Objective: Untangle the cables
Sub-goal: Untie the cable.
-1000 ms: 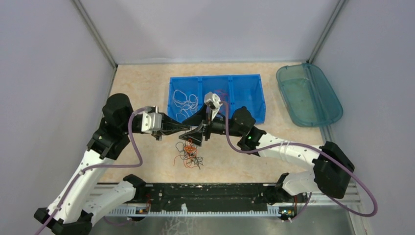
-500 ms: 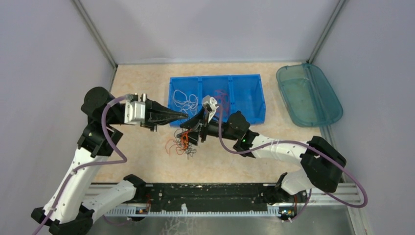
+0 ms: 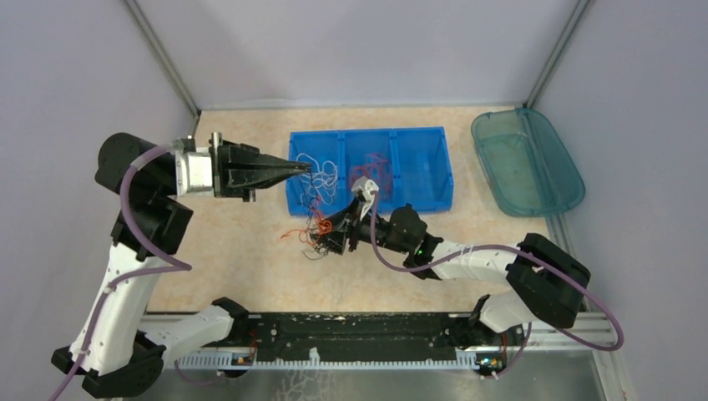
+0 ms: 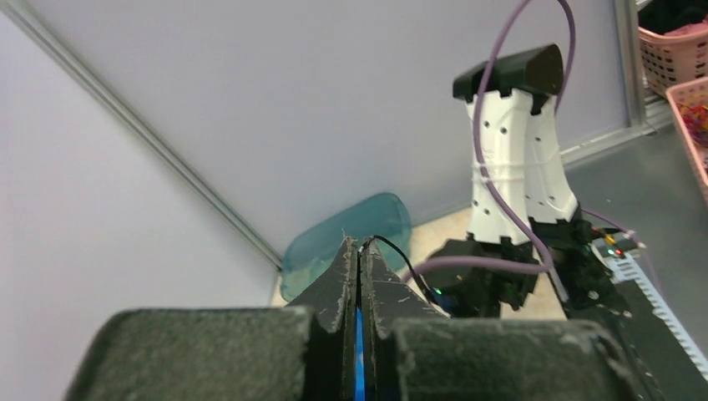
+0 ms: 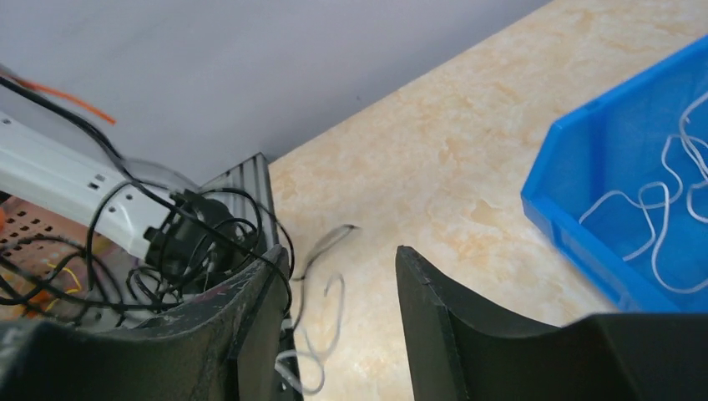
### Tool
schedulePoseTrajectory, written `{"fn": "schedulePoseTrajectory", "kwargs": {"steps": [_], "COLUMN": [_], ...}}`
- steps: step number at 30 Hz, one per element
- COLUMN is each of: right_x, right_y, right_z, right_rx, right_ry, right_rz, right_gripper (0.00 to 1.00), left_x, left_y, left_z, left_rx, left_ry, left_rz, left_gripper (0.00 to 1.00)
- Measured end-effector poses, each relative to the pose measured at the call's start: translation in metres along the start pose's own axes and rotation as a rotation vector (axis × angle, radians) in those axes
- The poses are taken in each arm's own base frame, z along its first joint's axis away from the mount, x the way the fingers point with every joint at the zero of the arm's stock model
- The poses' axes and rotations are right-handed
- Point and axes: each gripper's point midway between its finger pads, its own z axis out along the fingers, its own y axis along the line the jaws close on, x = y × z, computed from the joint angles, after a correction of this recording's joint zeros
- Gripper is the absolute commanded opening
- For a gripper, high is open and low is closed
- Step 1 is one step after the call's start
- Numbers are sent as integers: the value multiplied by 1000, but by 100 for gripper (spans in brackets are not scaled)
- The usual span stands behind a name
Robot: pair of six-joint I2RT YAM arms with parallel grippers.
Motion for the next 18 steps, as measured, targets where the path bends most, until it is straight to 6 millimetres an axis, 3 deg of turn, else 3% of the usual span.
{"fn": "schedulePoseTrajectory", "kwargs": {"steps": [4,10,14,18], "right_x": [10,25,22,6], "right_y": [-10,-26,-30,-28], "right_z": [-7,-22,-32,-44], "right_rx": [47,129,175,206], "right_ry": [-2,5,8,2], "right_rz": [4,6,-25,-86], "right_gripper": [42,44,59,74], "left_x": [-24,-46,-46,-46], "left_y": [13,32,36,39], "left_z": [3,6,5,4], "left_rx": [-24,-76,-94,-112], "left_ry": [-30,-59,-56,-54], "left_rz": [62,152,181,198], "left_gripper": [0,0,0,0]}}
